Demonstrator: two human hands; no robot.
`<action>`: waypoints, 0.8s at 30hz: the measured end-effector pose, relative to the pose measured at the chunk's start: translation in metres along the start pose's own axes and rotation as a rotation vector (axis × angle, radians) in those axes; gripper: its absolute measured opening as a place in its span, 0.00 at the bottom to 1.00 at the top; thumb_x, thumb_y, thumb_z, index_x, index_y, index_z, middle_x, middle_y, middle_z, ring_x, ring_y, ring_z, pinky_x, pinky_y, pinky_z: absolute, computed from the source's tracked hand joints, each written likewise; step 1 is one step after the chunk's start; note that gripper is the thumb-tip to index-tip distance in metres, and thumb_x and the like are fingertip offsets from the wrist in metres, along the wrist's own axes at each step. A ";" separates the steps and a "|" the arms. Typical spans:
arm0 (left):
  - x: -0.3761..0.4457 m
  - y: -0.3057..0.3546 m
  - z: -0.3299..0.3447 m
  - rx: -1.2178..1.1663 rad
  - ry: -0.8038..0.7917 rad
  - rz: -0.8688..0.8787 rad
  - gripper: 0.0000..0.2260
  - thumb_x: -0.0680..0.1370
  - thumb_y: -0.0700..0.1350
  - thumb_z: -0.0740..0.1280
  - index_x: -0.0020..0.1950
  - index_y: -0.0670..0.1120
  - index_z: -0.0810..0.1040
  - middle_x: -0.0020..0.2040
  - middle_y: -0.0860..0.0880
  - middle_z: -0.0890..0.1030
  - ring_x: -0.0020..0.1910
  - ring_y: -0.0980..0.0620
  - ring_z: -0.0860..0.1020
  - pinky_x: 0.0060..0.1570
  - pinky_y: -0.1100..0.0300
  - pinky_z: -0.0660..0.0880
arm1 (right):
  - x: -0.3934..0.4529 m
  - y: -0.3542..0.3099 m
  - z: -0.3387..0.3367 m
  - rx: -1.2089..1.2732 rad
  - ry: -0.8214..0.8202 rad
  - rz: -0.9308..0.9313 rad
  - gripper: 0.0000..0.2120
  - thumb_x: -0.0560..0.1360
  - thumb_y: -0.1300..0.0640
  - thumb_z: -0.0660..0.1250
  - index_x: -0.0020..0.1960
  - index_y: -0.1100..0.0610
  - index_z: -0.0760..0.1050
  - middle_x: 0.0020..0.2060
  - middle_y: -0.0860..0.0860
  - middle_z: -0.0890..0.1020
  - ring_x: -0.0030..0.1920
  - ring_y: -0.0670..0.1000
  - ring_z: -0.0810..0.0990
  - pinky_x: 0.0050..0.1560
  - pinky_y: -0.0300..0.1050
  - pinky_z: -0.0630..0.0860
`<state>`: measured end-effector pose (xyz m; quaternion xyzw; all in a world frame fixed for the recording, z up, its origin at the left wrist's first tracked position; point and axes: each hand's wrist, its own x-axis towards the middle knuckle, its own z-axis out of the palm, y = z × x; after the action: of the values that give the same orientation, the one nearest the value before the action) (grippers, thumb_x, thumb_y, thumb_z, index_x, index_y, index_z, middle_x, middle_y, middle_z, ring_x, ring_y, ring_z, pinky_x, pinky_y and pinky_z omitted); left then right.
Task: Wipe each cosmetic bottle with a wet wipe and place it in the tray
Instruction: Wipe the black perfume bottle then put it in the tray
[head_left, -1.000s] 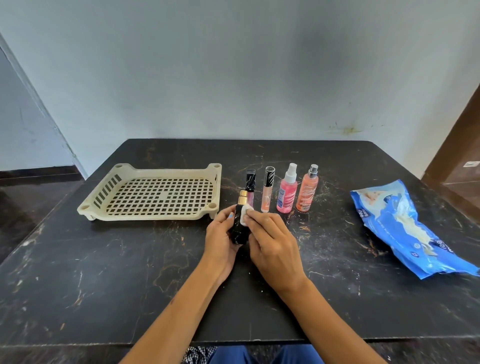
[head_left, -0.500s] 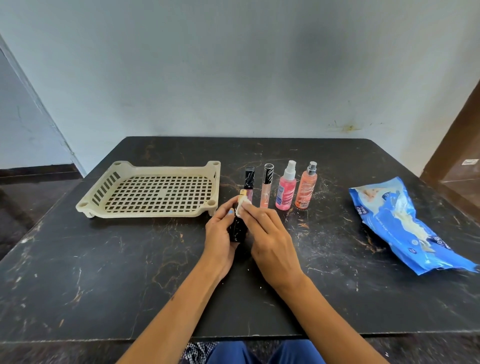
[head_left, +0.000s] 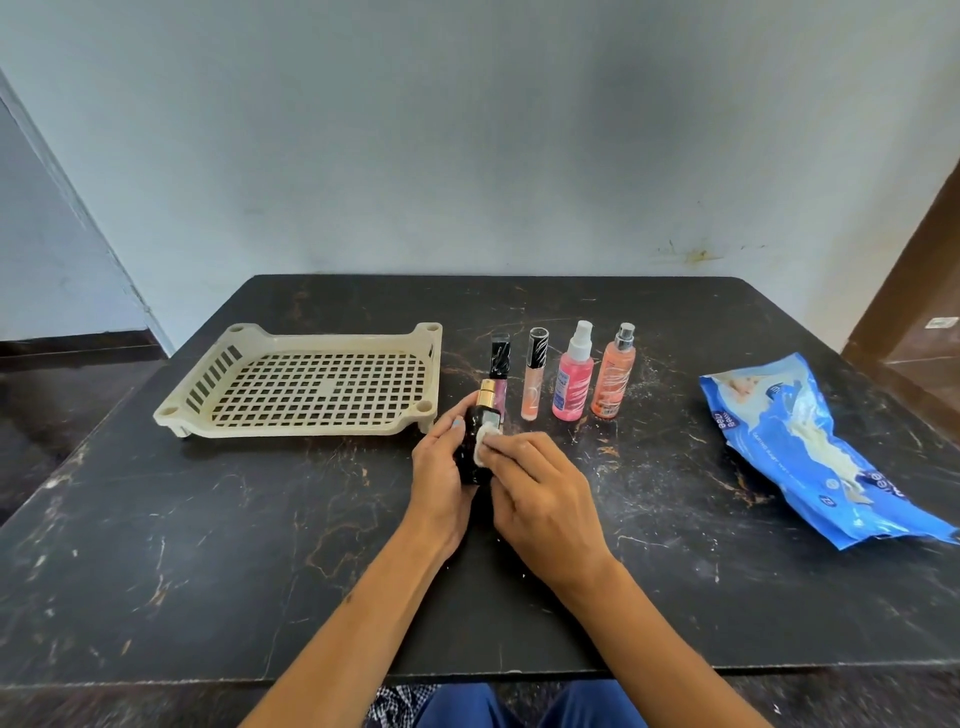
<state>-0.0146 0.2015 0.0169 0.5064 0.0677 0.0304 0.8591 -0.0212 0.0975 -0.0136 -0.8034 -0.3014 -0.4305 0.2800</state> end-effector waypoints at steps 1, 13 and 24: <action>0.000 -0.001 0.000 0.004 -0.014 0.004 0.15 0.81 0.41 0.52 0.59 0.44 0.77 0.49 0.42 0.81 0.45 0.51 0.79 0.45 0.62 0.76 | 0.001 0.002 0.000 -0.021 0.002 0.027 0.11 0.76 0.68 0.60 0.50 0.68 0.82 0.48 0.58 0.83 0.47 0.54 0.80 0.51 0.44 0.78; -0.004 0.004 0.002 0.017 -0.038 -0.009 0.43 0.64 0.71 0.48 0.65 0.42 0.74 0.51 0.42 0.80 0.49 0.49 0.79 0.54 0.56 0.73 | 0.000 -0.005 -0.002 -0.033 -0.026 0.044 0.12 0.76 0.66 0.61 0.51 0.67 0.81 0.49 0.57 0.83 0.49 0.54 0.79 0.53 0.43 0.77; -0.007 0.003 0.004 -0.032 -0.022 -0.005 0.40 0.73 0.69 0.41 0.65 0.42 0.74 0.56 0.41 0.79 0.52 0.49 0.77 0.57 0.56 0.72 | -0.001 -0.004 -0.002 0.020 -0.025 0.022 0.11 0.73 0.66 0.63 0.49 0.65 0.82 0.48 0.56 0.83 0.45 0.54 0.80 0.48 0.43 0.78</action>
<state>-0.0204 0.1988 0.0222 0.4926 0.0593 0.0237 0.8679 -0.0258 0.0983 -0.0126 -0.8093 -0.3001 -0.4141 0.2890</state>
